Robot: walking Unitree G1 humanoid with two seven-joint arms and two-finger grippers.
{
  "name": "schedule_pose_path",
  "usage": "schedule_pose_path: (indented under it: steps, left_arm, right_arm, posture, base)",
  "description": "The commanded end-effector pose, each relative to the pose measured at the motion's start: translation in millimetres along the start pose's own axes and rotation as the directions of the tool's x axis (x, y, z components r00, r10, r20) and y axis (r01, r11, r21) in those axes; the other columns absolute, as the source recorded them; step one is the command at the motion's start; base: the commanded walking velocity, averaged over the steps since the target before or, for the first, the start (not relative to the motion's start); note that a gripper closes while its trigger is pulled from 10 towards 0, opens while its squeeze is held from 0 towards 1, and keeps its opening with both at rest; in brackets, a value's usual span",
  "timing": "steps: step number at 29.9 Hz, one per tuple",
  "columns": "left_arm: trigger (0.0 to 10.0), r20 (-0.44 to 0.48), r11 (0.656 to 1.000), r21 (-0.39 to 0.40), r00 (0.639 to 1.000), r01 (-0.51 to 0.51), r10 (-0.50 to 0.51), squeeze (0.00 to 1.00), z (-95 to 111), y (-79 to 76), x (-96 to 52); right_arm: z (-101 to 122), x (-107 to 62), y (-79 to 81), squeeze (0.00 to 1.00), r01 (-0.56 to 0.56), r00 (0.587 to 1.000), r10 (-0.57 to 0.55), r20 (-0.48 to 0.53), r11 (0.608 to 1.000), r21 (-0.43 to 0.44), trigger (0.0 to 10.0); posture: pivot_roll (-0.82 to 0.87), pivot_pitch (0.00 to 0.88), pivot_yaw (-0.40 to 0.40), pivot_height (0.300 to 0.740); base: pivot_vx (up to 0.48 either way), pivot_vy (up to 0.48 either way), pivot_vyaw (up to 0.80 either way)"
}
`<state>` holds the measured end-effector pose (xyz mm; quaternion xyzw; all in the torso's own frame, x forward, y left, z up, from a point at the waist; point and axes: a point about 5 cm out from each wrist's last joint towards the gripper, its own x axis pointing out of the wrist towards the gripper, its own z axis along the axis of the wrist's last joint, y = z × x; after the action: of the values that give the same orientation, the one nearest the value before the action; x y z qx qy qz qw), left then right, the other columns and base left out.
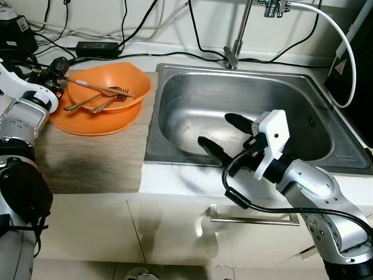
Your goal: Kitchen organization
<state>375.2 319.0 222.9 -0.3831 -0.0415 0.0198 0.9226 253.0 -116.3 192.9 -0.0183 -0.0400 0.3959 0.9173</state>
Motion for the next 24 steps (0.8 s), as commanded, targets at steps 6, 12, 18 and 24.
schedule_pose_path:
  steps: [6,12,18,24]
  left_arm:
    - [0.0,0.002,1.000,-0.017,1.000,-0.011,0.011,0.00,-0.6,-3.5,2.6]
    - [0.0,-0.004,1.000,-0.008,1.000,-0.021,0.021,0.00,-0.5,-2.2,2.1]
    - [0.0,-0.002,1.000,-0.012,1.000,-0.024,0.024,0.00,-0.5,-1.8,2.0]
    - [0.0,0.006,0.999,-0.022,1.000,-0.024,0.024,0.00,0.8,-1.8,1.9]
  right_arm:
    - [8.3,-4.5,-0.1,0.00,0.001,0.999,0.000,0.050,1.000,-0.012,10.0]
    - [7.2,-3.6,0.6,0.00,0.004,0.999,-0.003,0.052,1.000,-0.011,10.0]
    - [6.6,-3.6,1.1,0.00,0.005,0.999,-0.005,0.051,1.000,-0.009,10.0]
    - [6.3,-3.5,1.0,0.00,0.006,0.999,-0.005,0.050,1.000,-0.012,10.0]
  posture:
    - [-0.03,0.000,0.006,0.740]
    - [-0.02,0.000,0.008,0.740]
    - [-0.02,0.000,0.008,0.740]
    - [-0.02,0.000,0.010,0.740]
  base:
    - [0.000,0.000,0.00]
    - [0.000,0.000,0.00]
    - [0.000,0.000,0.00]
    - [0.000,0.000,0.00]
